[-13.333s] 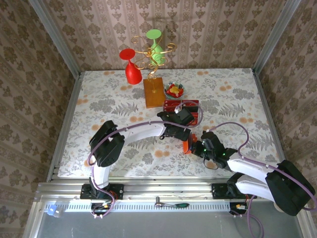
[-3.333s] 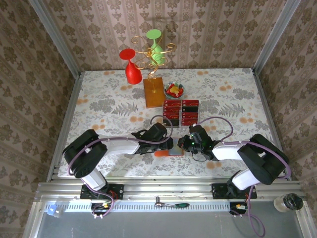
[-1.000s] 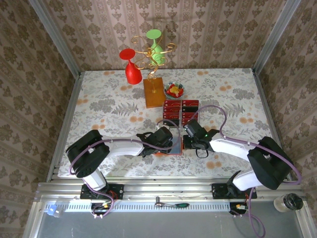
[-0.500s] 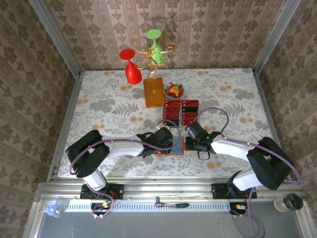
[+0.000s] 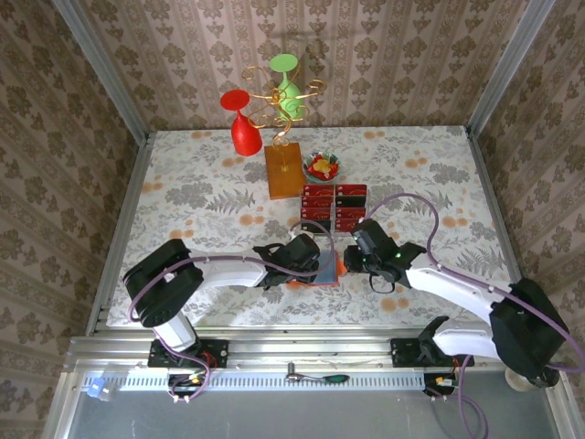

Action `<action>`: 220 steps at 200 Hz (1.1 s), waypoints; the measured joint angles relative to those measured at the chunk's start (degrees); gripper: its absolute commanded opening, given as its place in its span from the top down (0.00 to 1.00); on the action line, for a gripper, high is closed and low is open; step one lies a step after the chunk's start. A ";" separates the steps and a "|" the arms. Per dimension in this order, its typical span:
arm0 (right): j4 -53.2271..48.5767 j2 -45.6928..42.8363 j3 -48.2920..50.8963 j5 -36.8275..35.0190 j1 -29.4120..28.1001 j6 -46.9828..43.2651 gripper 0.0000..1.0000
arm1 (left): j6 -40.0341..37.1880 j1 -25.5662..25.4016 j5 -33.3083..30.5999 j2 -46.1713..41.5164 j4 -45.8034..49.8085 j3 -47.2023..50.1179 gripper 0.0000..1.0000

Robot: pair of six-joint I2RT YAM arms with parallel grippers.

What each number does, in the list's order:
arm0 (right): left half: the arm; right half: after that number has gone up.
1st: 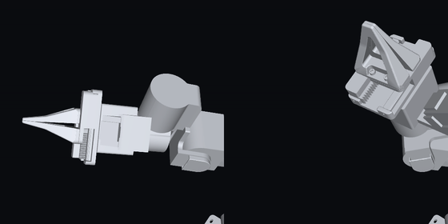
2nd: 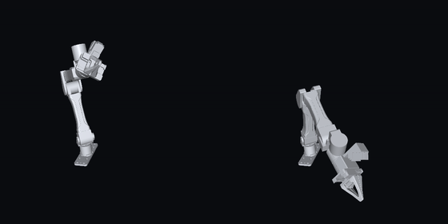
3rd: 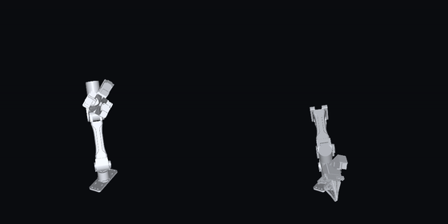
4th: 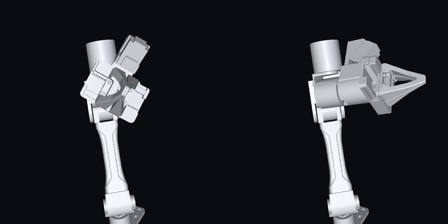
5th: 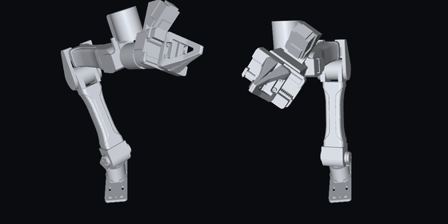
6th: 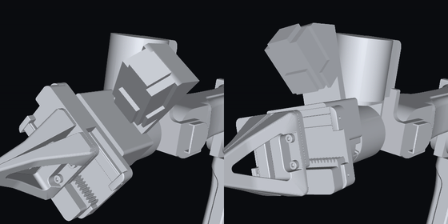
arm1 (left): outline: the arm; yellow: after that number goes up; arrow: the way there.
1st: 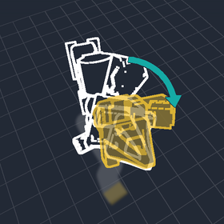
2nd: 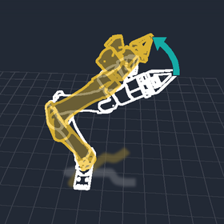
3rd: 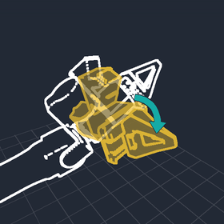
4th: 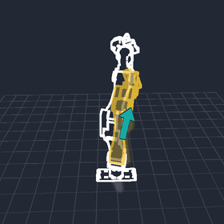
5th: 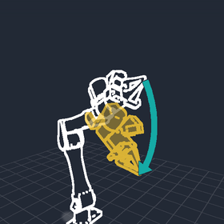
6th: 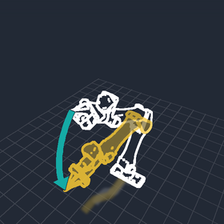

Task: Put the credit cards into the card holder
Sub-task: Press the card holder at the center of the table.

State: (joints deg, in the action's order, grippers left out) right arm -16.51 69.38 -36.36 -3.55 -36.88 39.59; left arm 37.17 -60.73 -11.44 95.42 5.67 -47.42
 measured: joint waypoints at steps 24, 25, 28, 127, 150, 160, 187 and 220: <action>0.96 -0.44 -0.81 3.06 0.00 1.77 0.89 | -0.22 0.00 -0.02 0.17 0.35 -0.28 0.45; 1.11 -0.44 -0.81 3.23 0.00 1.95 0.90 | -0.22 0.00 -0.02 0.17 0.37 -0.28 0.45; 1.29 -0.37 -0.83 3.63 0.00 2.29 0.90 | -0.24 0.00 -0.02 0.17 0.39 -0.31 0.45; 12.96 10.78 -2.01 10.29 -1.03 12.59 0.94 | -0.81 -0.07 -0.39 0.66 0.66 -0.79 0.45; 14.49 15.15 -2.29 10.25 -1.03 12.98 0.96 | -0.79 -0.04 -0.42 0.66 0.66 -0.79 0.45; 14.86 16.68 -2.29 10.14 -0.96 12.94 0.96 | -0.79 -0.04 -0.42 0.66 0.66 -0.79 0.45; 15.17 18.60 -2.27 9.81 -0.63 12.66 0.96 | -0.79 -0.04 -0.39 0.66 0.66 -0.83 0.45; 16.90 18.64 -1.25 9.79 -0.33 12.31 0.96 | 0.20 0.46 1.09 0.63 1.49 -1.64 0.45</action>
State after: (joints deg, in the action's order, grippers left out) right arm 0.38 88.03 -37.60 6.24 -37.21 51.90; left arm 37.36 -60.27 -10.35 96.05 7.16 -49.06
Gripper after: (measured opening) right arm 0.063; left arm 0.554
